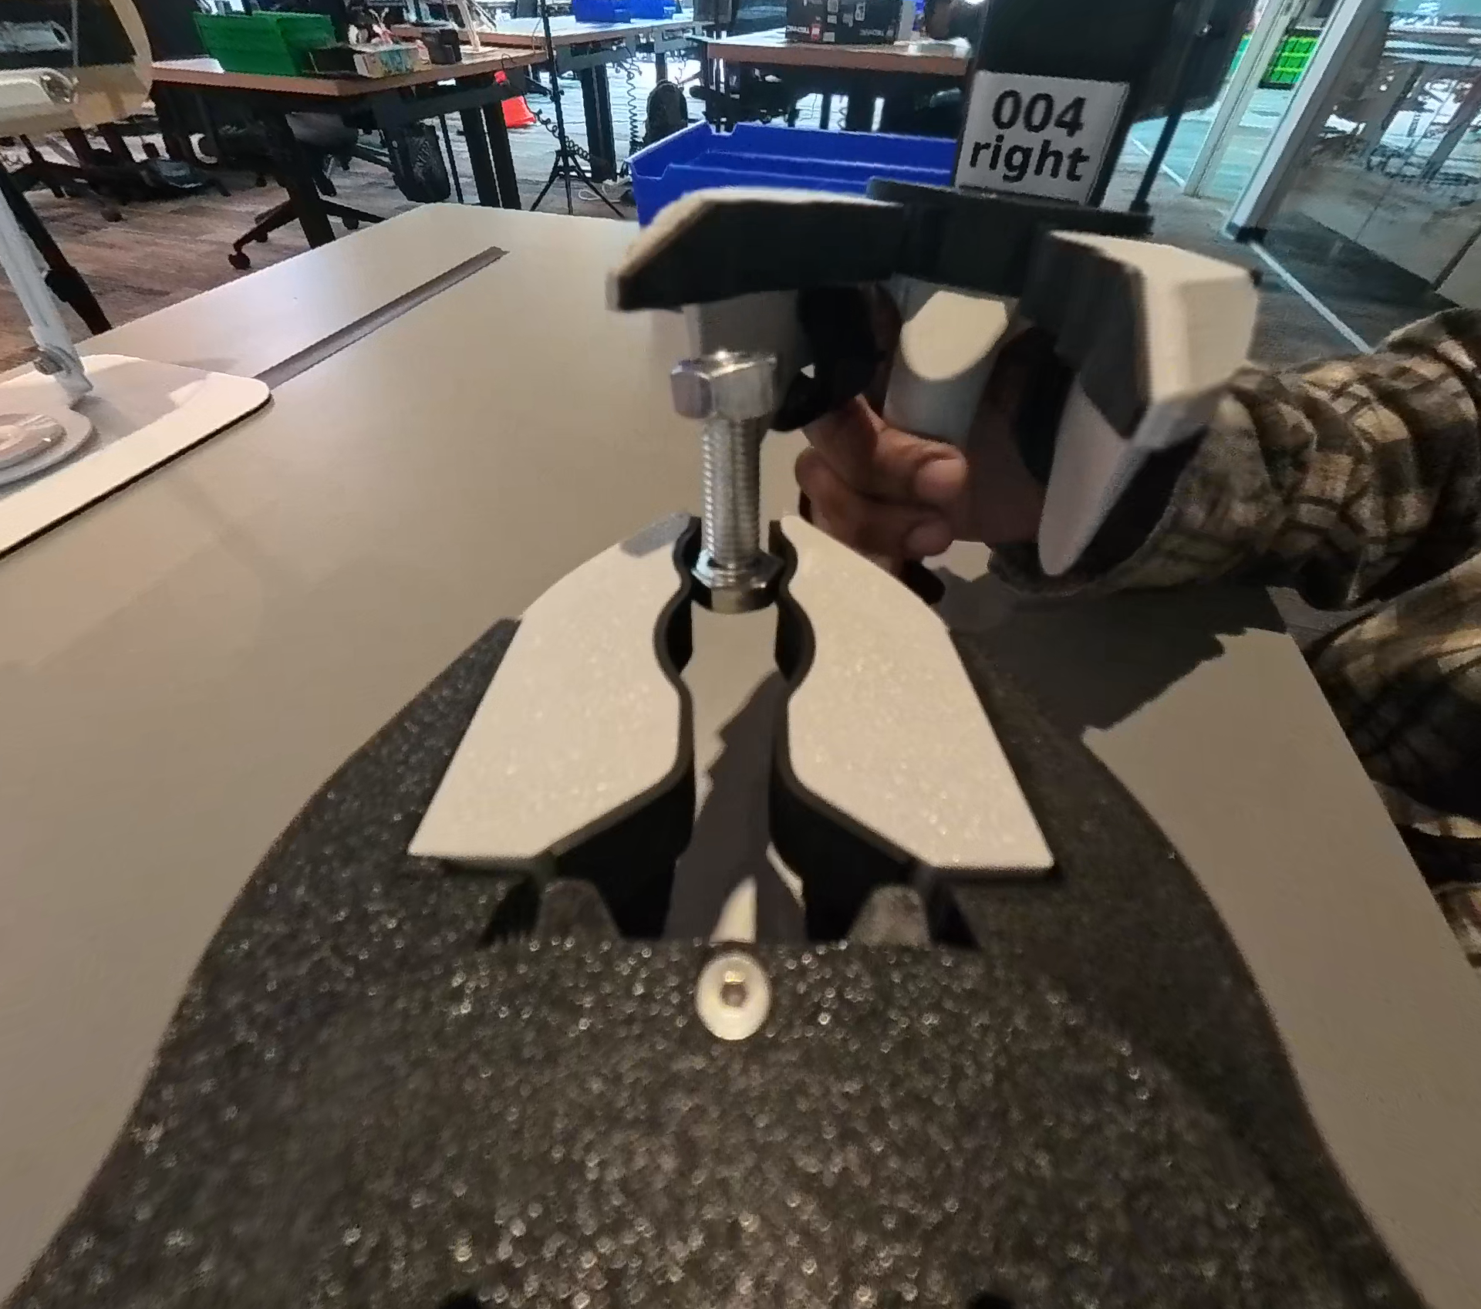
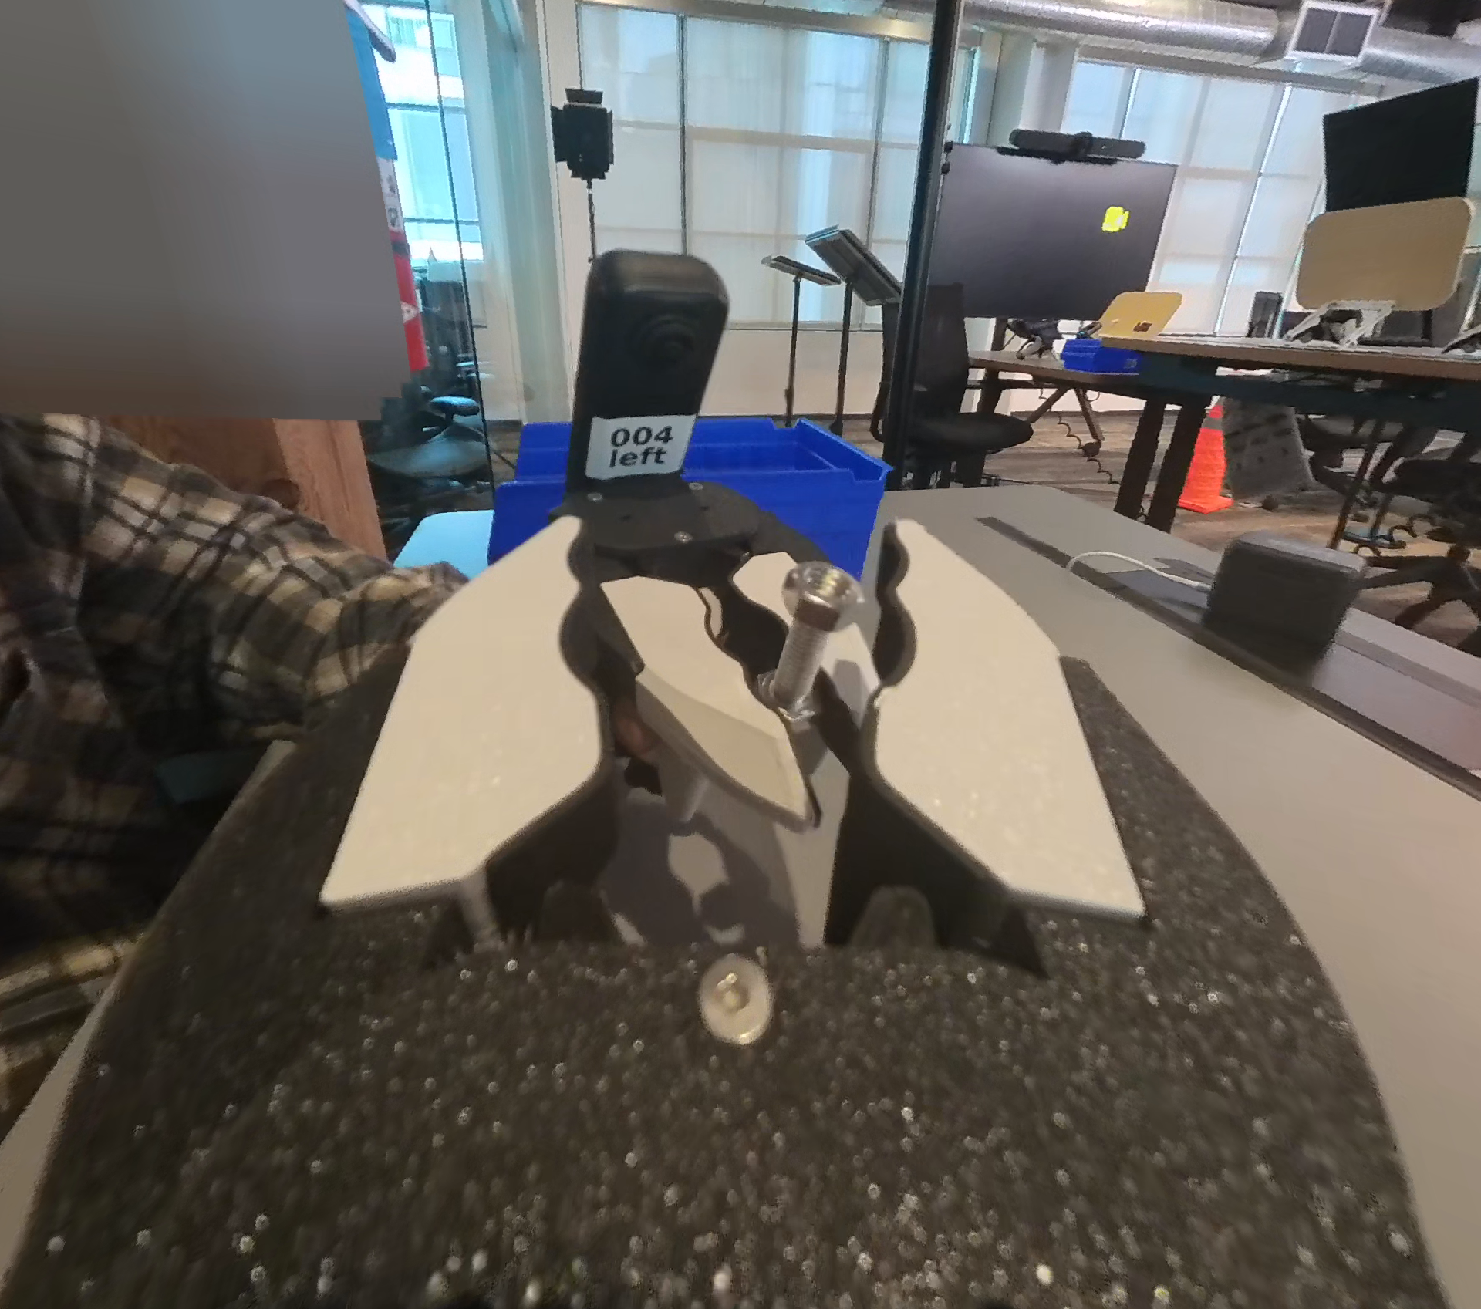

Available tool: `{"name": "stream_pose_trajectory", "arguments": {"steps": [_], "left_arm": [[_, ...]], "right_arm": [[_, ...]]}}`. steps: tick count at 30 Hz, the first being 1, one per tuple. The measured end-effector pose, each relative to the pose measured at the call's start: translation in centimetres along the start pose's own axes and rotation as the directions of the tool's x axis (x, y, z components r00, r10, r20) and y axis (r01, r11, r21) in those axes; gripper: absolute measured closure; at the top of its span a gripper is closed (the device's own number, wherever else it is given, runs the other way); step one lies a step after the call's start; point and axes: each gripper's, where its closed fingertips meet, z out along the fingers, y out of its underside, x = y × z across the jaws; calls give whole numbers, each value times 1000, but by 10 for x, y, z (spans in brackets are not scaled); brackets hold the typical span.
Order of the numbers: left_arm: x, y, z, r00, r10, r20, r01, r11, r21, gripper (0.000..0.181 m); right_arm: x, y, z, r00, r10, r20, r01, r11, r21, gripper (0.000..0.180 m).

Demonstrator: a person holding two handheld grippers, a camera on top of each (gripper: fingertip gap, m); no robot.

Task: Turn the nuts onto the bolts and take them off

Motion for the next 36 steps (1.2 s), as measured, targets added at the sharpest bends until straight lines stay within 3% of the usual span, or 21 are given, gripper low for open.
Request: {"name": "stream_pose_trajectory", "arguments": {"steps": [8,36], "left_arm": [[6,-3,1,1000,19,-25,-19,1000,13,166],[0,-3,-2,1000,-15,-7,15,1000,17,166]], "right_arm": [[-3,5,3,989,127,73,-128,992,6,101],[-1,10,-3,998,58,31,-56,996,-62,98]]}}
